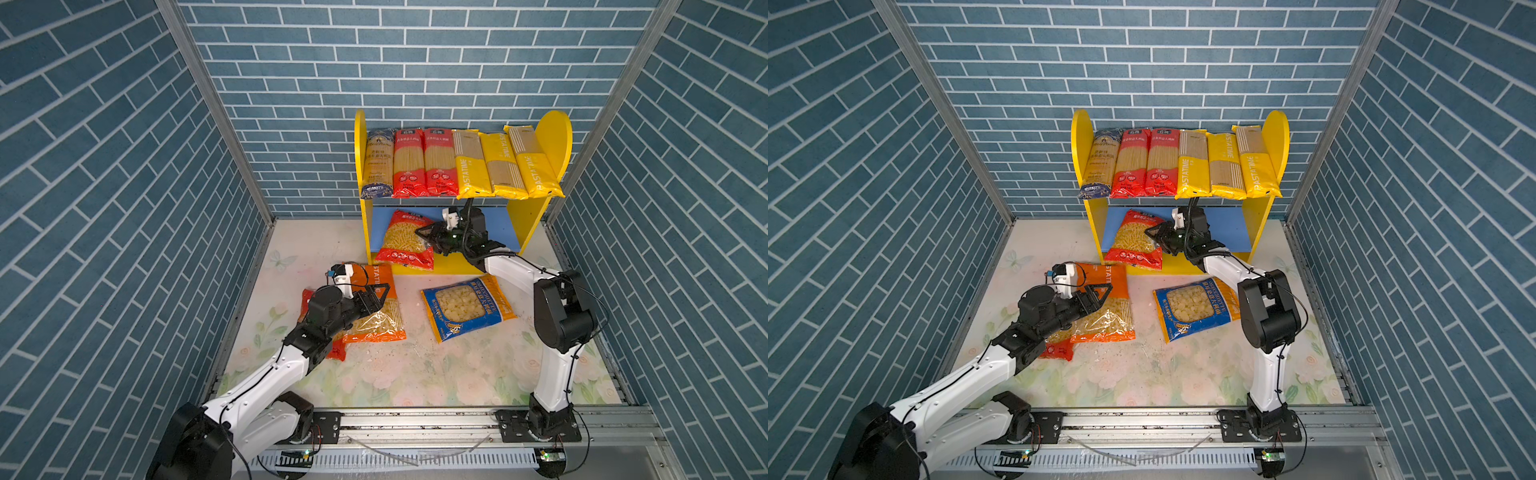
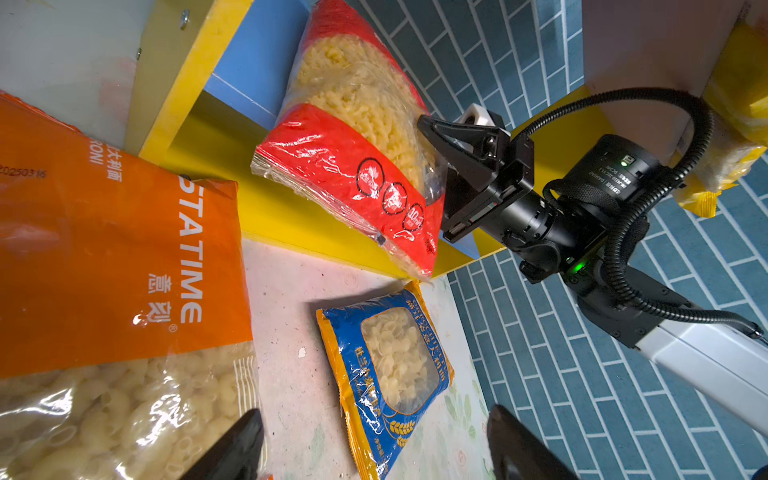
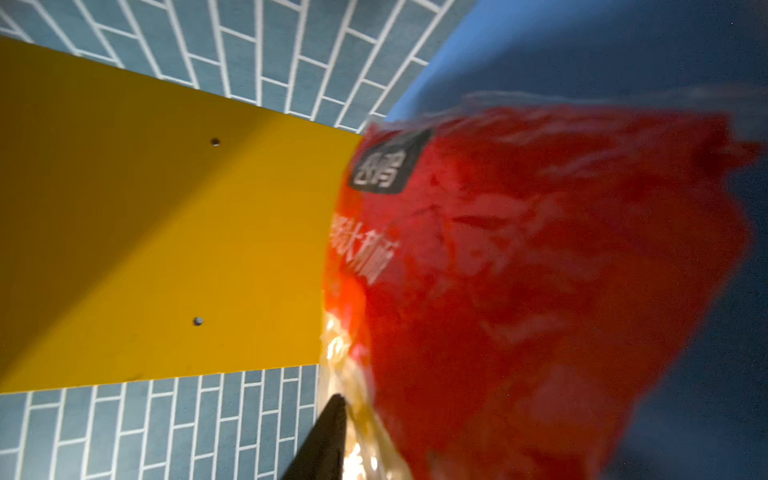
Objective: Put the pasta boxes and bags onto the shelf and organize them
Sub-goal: 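Set the red fusilli bag onto the lower shelf with the right gripper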
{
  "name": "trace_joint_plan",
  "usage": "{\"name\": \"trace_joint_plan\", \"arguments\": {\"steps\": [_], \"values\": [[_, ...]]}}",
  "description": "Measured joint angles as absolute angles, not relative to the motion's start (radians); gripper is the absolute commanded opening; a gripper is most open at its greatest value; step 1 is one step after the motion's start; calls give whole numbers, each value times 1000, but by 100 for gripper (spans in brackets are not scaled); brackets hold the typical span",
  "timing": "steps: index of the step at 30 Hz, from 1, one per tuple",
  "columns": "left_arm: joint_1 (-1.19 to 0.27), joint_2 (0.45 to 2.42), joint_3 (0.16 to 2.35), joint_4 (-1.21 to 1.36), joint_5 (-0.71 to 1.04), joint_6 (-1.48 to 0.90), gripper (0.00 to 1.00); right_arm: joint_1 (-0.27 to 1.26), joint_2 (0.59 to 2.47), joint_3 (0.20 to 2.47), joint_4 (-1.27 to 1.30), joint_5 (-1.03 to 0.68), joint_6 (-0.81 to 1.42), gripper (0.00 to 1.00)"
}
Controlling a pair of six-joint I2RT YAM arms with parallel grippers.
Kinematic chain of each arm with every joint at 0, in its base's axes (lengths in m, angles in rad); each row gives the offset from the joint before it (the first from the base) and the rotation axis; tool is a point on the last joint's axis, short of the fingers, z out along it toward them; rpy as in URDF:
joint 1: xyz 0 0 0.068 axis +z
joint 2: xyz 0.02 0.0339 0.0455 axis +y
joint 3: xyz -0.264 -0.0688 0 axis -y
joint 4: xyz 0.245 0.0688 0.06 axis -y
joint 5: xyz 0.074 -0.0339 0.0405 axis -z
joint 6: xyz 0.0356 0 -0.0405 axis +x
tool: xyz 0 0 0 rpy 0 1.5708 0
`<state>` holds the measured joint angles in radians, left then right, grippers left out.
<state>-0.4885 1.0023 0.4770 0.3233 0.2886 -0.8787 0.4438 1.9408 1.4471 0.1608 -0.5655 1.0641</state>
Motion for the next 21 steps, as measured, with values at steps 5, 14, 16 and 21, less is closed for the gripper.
{"name": "trace_joint_plan", "arguments": {"steps": [5, 14, 16, 21], "values": [[-488, 1009, 477, 319, 286, -867, 85, 434, 1839, 1409, 19, -513, 994, 50], [-488, 1135, 507, 354, 298, -859, 84, 429, 1725, 1228, 71, -498, 977, 64], [-488, 1151, 528, 357, 297, -847, 84, 434, 1692, 1161, 120, -499, 971, 66], [-488, 1240, 606, 398, 305, -824, 84, 445, 1630, 1037, 289, -500, 990, 68]]}}
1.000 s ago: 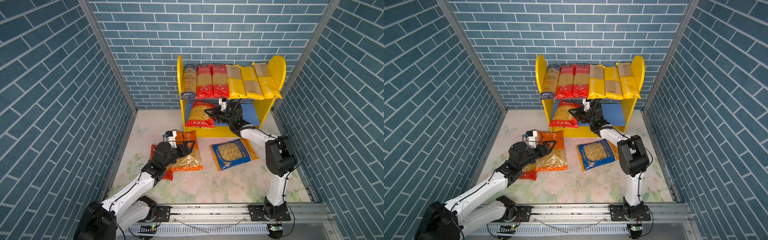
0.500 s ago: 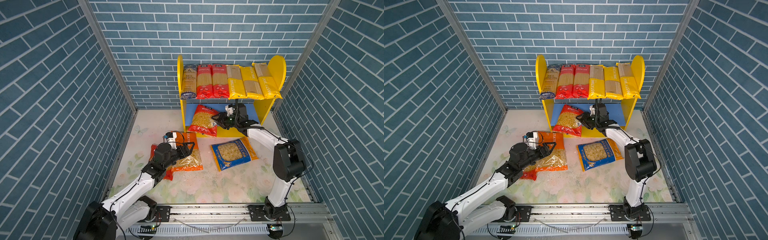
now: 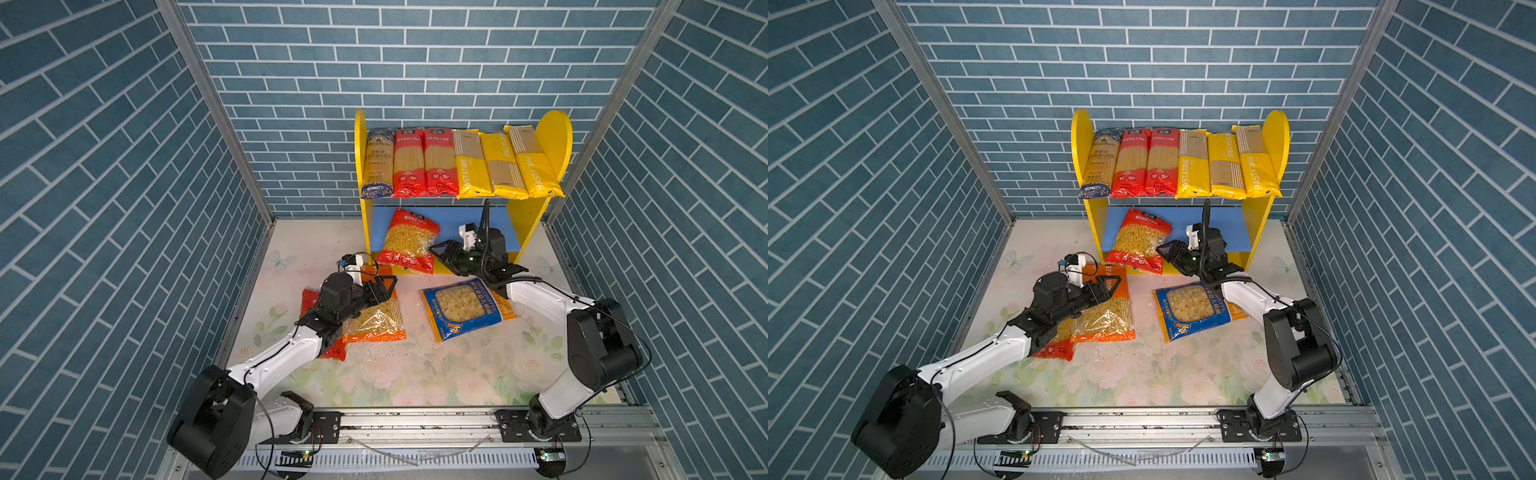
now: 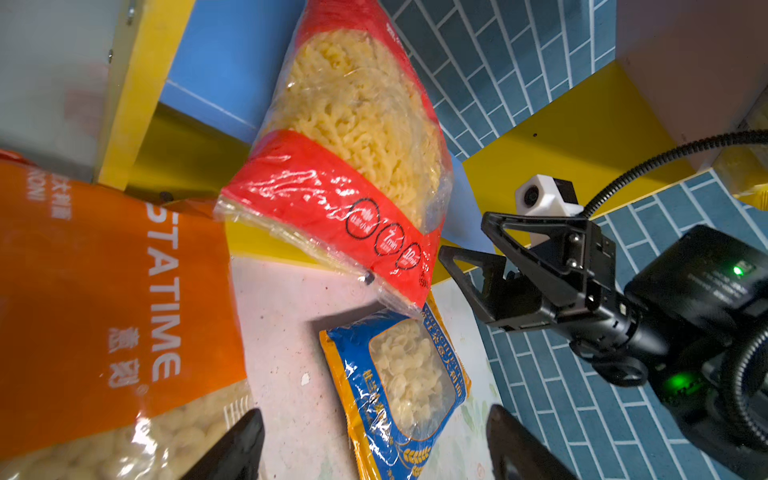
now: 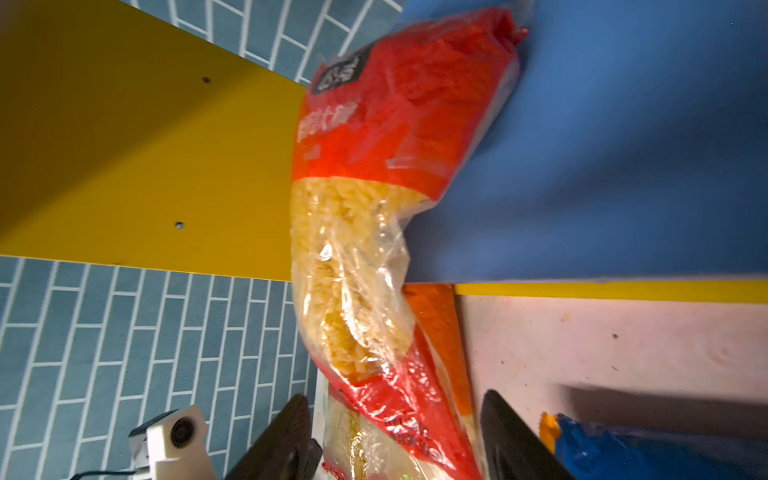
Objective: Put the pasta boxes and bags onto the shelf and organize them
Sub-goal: 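Set the red fusilli bag onto the lower shelf with the right gripper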
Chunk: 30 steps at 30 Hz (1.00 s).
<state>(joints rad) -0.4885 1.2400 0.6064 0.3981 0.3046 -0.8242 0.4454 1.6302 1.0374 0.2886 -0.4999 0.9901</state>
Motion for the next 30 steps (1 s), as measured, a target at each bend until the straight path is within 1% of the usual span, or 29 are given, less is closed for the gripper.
{"name": "trace_joint_plan", "arguments": {"steps": [3, 7, 14, 19, 23, 27, 30], "values": [[-488, 1311, 649, 433, 312, -822, 84, 458, 1628, 987, 389, -498, 1015, 70], [-488, 1390, 701, 461, 316, -822, 84, 499, 1636, 947, 454, -469, 1037, 72], [-488, 1458, 747, 504, 320, -821, 82, 569, 1645, 915, 466, -376, 1044, 78], [-488, 1495, 754, 518, 324, -821, 82, 589, 1653, 881, 474, -309, 1057, 79], [-488, 1514, 770, 519, 332, -820, 82, 598, 1657, 863, 491, -294, 1077, 79], [-488, 1539, 803, 529, 343, -819, 81, 613, 1717, 862, 624, -302, 1113, 79], [-488, 1552, 820, 532, 350, -819, 81, 627, 1782, 860, 724, -306, 1143, 75]]}}
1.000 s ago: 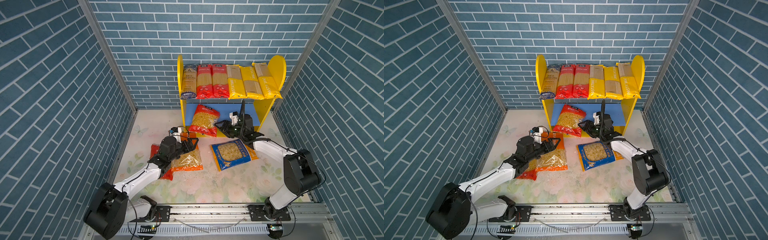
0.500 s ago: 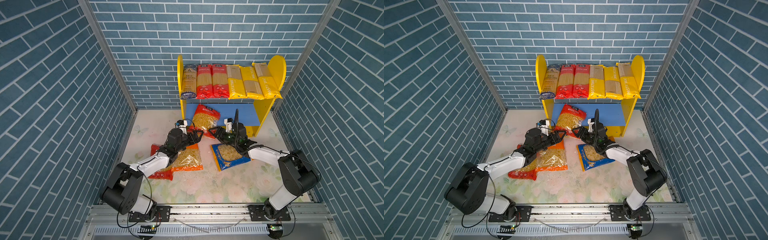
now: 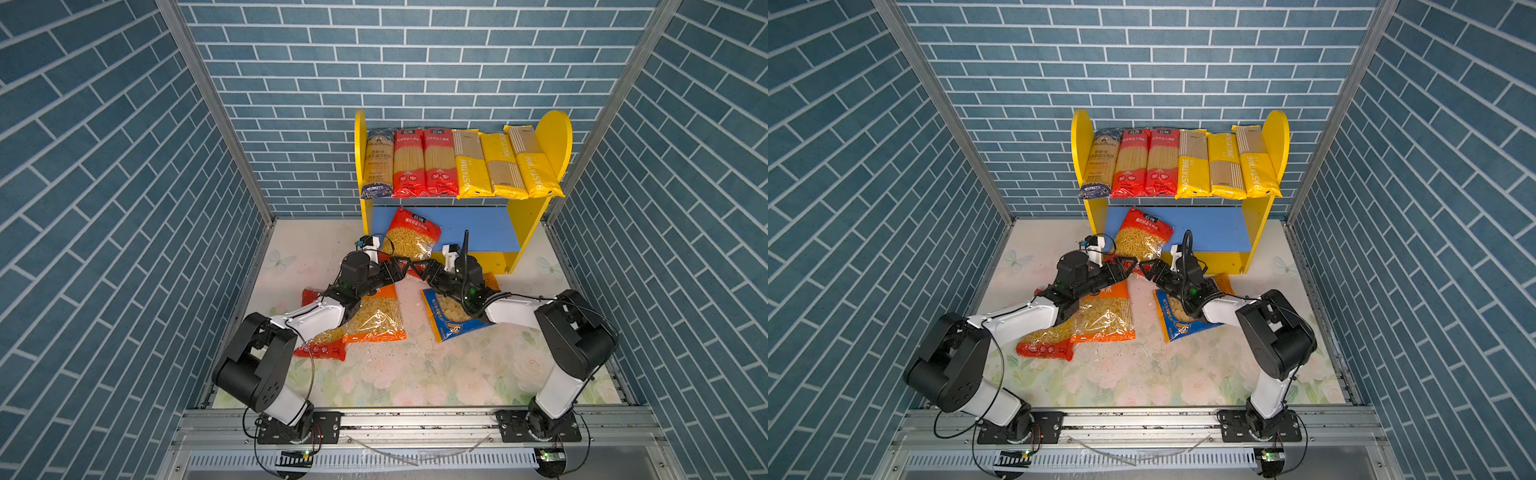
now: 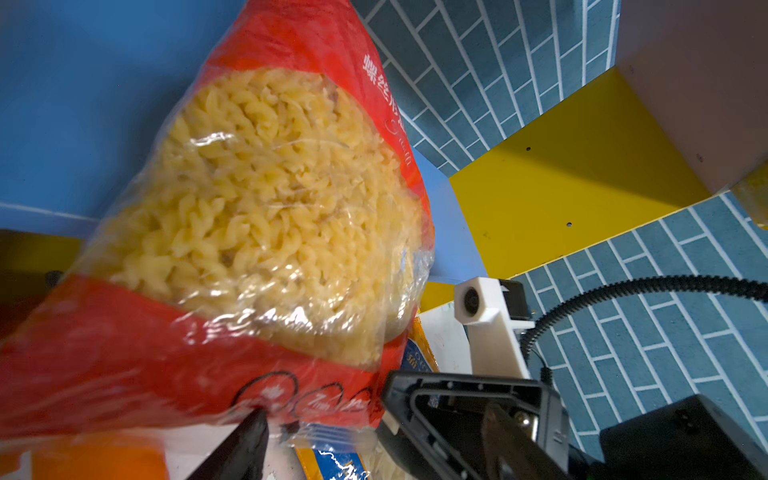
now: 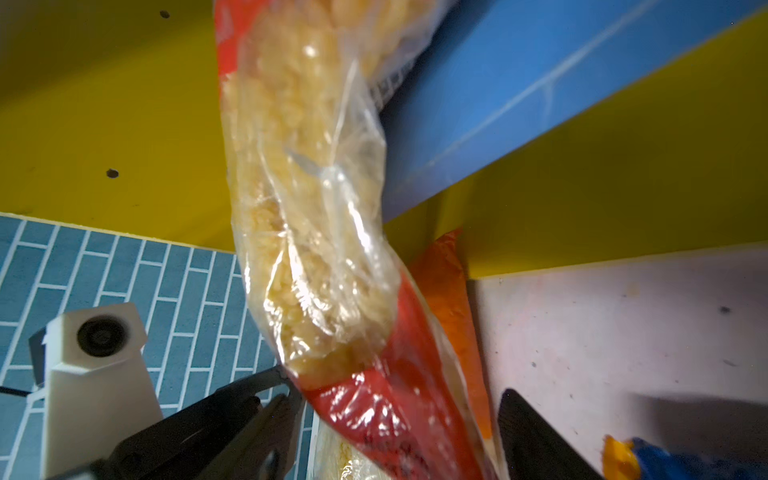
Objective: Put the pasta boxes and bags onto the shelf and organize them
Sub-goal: 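Set the red fusilli bag onto the lower shelf with the right gripper, then push the red fusilli bag upright against the shelf end with the right gripper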
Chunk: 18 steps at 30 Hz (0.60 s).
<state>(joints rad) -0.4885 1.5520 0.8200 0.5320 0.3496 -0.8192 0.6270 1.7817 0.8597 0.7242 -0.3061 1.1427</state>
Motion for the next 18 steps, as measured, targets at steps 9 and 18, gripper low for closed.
{"name": "trace_joint_plan", "arguments": {"steps": [9, 18], "values": [[-488, 1529, 826, 495, 360, -810, 81, 635, 1792, 859, 783, -310, 1183, 36], [-446, 1284, 799, 376, 339, -769, 81, 603, 1634, 1050, 315, -338, 1034, 12]]}}
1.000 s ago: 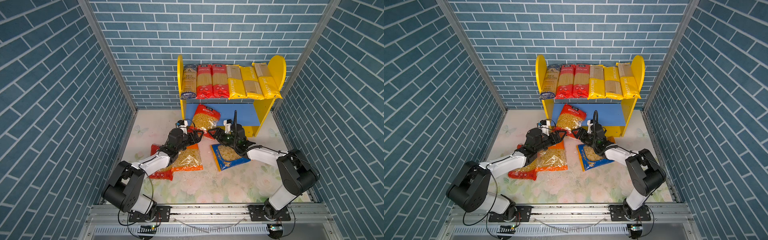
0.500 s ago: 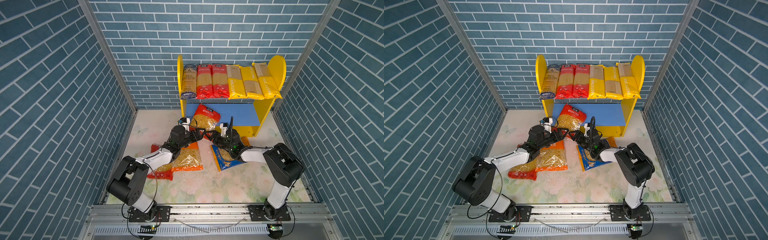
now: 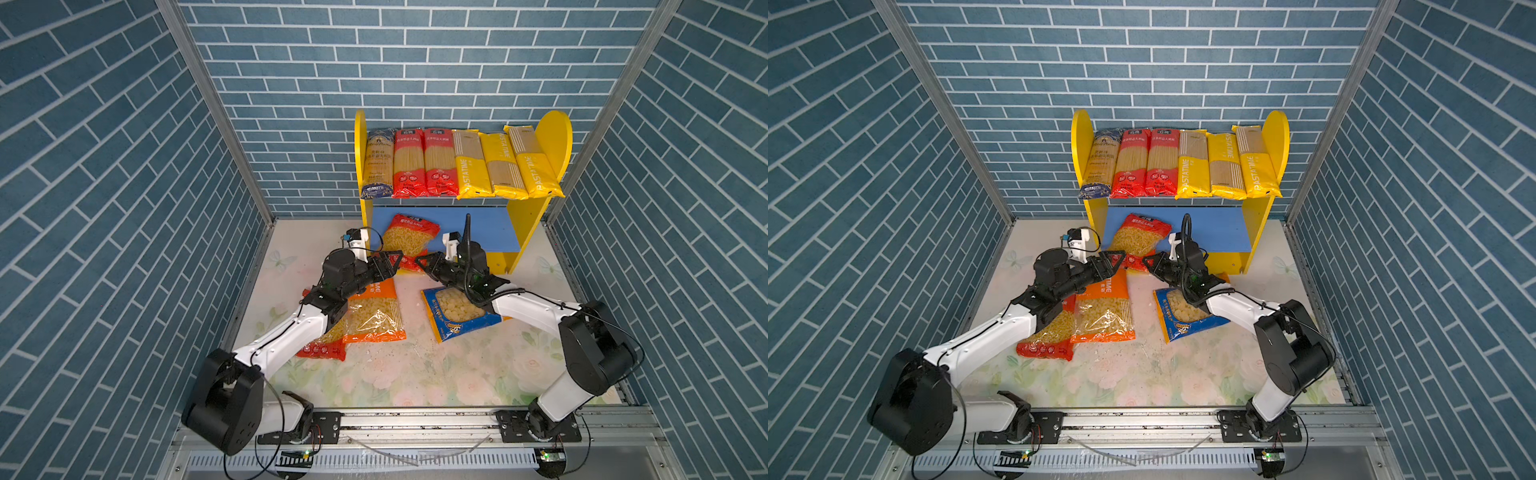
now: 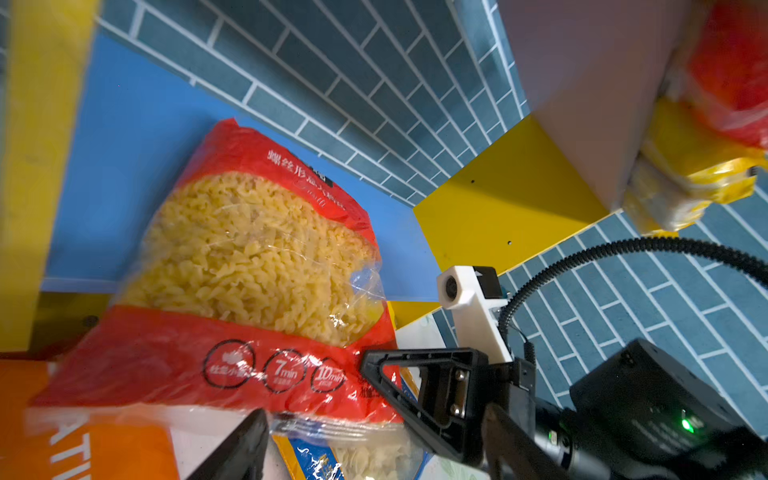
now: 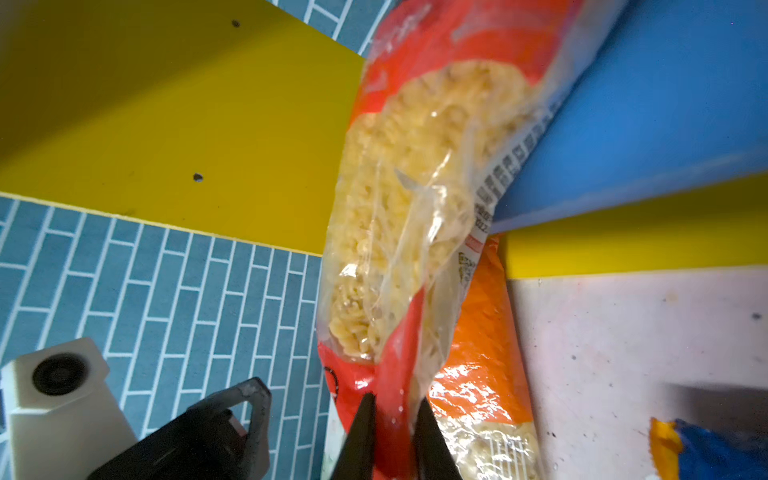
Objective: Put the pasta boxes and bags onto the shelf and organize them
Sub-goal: 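Push the red fusilli bag upright against the shelf end with the right gripper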
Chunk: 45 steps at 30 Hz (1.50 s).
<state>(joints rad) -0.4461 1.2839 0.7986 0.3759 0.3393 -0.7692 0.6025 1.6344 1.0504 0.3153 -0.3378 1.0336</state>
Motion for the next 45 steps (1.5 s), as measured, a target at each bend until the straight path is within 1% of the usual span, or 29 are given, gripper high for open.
{"name": "trace_joint_plan", "arguments": {"steps": [6, 12, 21, 25, 28, 29, 31, 34, 37, 38, 41, 45], "values": [[-396, 1166, 736, 269, 313, -748, 82, 528, 1682, 1216, 56, -408, 892, 10], [-391, 1107, 694, 214, 300, -735, 82, 518, 1769, 1351, -107, -416, 766, 9], [-391, 1110, 656, 199, 296, -740, 82, 538, 1852, 1430, -133, -429, 690, 9], [-391, 1115, 656, 204, 296, -748, 81, 548, 1864, 1430, -102, -430, 692, 12], [-391, 1127, 655, 212, 297, -752, 81, 550, 1868, 1430, -81, -431, 706, 18], [-391, 1129, 653, 216, 297, -755, 81, 551, 1868, 1430, -73, -429, 714, 22], [-391, 1130, 646, 220, 297, -756, 81, 551, 1869, 1430, -54, -420, 736, 27], [-391, 1130, 638, 222, 297, -761, 81, 551, 1868, 1425, -19, -416, 782, 44], [-391, 1130, 630, 234, 297, -768, 81, 551, 1851, 1381, 34, -402, 826, 58], [-391, 1132, 626, 242, 298, -771, 81, 551, 1835, 1352, 52, -388, 841, 61], [-391, 1147, 619, 262, 302, -781, 81, 547, 1776, 1250, 108, -333, 882, 66], [-392, 1168, 614, 286, 308, -795, 81, 544, 1711, 1141, 186, -297, 952, 67]]}}
